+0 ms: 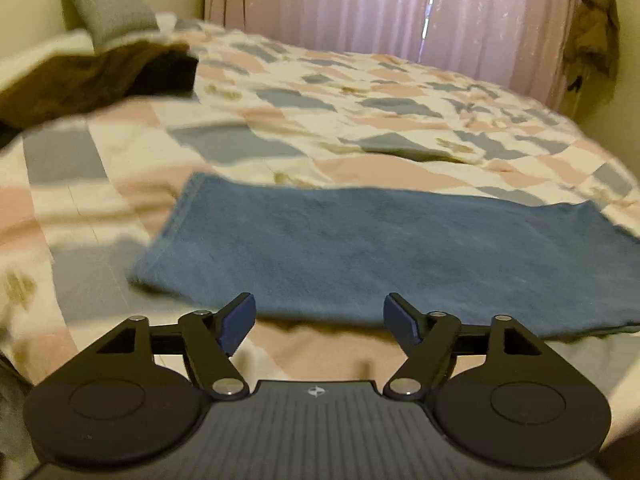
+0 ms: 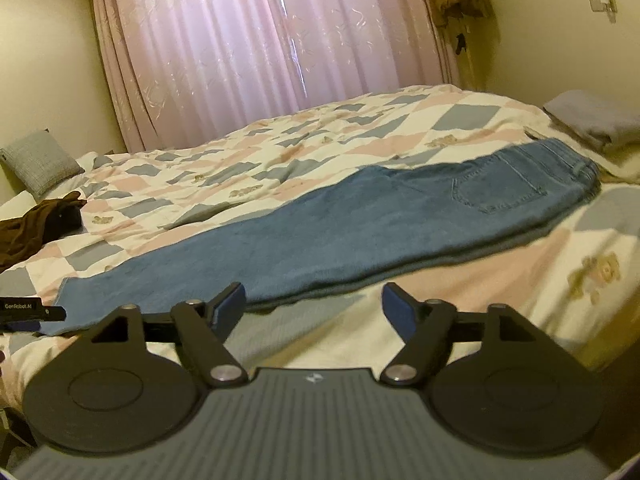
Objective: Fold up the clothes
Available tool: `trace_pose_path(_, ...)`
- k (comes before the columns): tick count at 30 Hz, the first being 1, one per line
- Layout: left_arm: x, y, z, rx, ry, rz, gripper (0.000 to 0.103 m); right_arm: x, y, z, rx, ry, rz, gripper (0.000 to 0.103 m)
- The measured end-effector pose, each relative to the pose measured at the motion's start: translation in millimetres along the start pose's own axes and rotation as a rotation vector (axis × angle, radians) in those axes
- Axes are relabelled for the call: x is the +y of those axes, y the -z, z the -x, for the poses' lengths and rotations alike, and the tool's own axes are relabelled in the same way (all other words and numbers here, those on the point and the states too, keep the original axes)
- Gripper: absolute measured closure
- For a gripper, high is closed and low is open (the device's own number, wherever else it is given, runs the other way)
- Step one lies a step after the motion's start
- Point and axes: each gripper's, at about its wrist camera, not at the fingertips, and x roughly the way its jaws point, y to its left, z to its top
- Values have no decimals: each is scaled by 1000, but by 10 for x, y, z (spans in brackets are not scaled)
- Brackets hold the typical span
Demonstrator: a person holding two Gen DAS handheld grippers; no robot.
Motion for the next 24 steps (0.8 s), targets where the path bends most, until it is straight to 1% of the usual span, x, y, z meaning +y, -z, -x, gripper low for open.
trace_pose_path(2,239,86,-43,19,41,111,28,-7,47,25,16,0,5,24)
trace_pose_path(4,554,155,-109,24,66,269,29,-24,80,8,31,11,9,24)
trace_pose_path(6,850,202,-169,1,93,435,29,-51,94,-56,53,18,2,24)
trace_pose_path(7,963,220,-204,-11,101,500,29,-63,95,-99,65,21,-2,24)
trace_pose_path(10,1172,256,-355,-32,118,642,29,-70,57,-294,101,30,3,24)
trace_pose_path(13,1276,279,-531,-53,117,737,29,-25,-18,-508,123,34,18,24)
trace_pose_path(16,1345,252,-677,-58,89,780,29,57,-97,-687,139,27,37,24)
trace_pose_path(17,1370,248,-687,-70,92,807,29,89,-122,-749,146,23,45,24)
trace_pose_path(20,1487,223,-658,-136,146,895,29,182,-198,-924,162,9,67,24)
trace_pose_path(24,1565,174,-660,-153,202,926,28,308,-279,-1139,183,-9,96,24)
